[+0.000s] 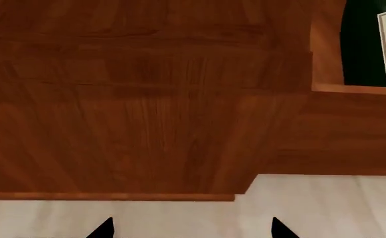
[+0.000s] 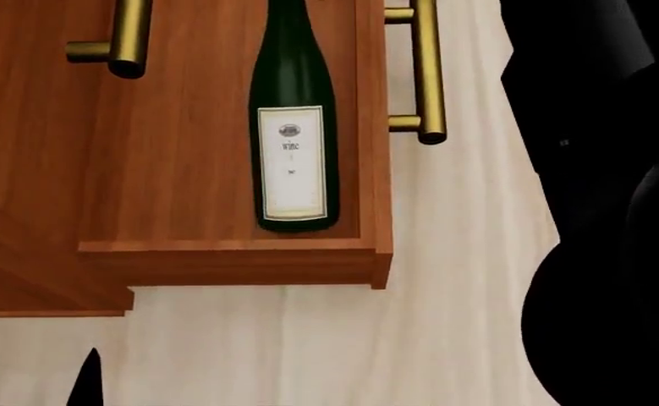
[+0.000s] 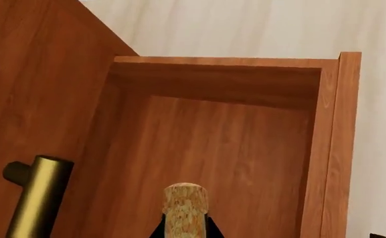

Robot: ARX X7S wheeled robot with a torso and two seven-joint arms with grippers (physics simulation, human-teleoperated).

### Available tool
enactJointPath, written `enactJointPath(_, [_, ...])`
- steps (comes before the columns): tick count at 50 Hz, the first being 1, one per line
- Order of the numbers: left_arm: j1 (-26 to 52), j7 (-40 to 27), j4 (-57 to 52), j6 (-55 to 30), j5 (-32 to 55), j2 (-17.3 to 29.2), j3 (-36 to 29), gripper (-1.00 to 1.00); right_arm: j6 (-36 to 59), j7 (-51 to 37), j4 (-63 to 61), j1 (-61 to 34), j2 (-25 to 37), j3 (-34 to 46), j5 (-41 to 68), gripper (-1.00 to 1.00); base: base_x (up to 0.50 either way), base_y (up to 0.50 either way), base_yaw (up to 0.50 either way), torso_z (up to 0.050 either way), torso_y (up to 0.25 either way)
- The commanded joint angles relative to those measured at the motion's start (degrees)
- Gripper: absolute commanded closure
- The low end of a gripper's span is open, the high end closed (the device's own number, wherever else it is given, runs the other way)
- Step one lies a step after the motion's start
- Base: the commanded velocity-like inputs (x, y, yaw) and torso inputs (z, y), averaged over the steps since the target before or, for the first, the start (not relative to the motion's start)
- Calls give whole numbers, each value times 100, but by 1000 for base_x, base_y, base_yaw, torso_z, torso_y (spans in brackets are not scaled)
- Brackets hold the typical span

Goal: Put the wine bottle in the bottom drawer of the cabinet.

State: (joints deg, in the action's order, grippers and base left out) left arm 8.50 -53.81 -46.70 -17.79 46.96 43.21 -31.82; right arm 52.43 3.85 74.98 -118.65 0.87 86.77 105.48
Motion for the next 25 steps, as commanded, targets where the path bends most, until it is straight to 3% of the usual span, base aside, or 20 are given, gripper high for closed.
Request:
enactJointPath(1, [-61,21,-18,62,-44,8,-12,-100,228,-66,-224,507,-87,973,556,100,0,0,0,0,-10])
enactJointPath(11, [-71,30,10,78,-19,7,-11,-100,38,-156,-151,735,-87,1032,606,100,0,0,-3,0,-2])
enactJointPath(12, [-61,37,21,72,-18,1,-16,-100,24,-164,-146,748,-87,1041,605,-100,0,0,-4,0,0])
enactJointPath(25, [1,8,18,24,69,-7,-9,-100,-24,-229,-138,801,-87,1090,670,-100,2,1,1,0,-12])
